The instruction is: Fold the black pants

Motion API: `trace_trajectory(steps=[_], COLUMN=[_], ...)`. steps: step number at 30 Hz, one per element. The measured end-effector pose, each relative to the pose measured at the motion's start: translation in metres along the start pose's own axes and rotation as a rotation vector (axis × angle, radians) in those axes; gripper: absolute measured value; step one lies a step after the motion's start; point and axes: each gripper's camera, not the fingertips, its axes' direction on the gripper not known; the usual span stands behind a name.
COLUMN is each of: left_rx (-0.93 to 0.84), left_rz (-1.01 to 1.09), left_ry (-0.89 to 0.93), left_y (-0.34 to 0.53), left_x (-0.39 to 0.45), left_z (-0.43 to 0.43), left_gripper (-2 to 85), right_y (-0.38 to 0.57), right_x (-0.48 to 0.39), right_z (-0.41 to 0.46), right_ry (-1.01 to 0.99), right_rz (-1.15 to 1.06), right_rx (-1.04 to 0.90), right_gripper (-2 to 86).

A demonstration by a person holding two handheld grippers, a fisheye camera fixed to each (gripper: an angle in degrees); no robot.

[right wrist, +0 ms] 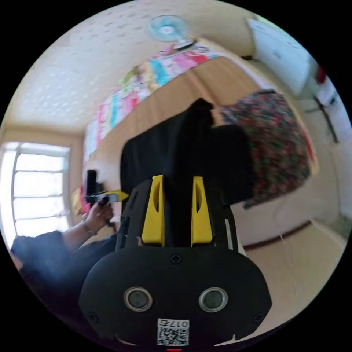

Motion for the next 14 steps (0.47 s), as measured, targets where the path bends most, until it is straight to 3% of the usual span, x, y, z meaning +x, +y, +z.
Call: trace_trajectory(steps=[3, 6, 12, 14], left_rx=[-0.212, -0.353, -0.227, -0.079], left_rz=[-0.174, -0.394, -0.833, -1.022], left_ry=[-0.144, -0.292, -0.460, -0.436], left_y=[0.010, 0.074, 0.291, 0.387], left_x=[-0.063, -0.133, -0.194, -0.182], left_z=[0.031, 0.010, -0.133, -0.185], left_gripper=[9.0, 7.5, 2.8, 0.5], right_y=[0.017, 0.059, 0.140, 0.146], right_x=[0.053, 0.077, 0.059, 0.042], right_z=[0.036, 0.079, 0.170, 0.185], right_ry=[0.104, -0.069, -0.446, -0.510], right_rz=[0.251, 0.348, 0.460, 0.478], right_rx=[-0.071, -0.121, -0.246, -0.250], right_gripper=[3.0, 1.3, 0.5, 0.4])
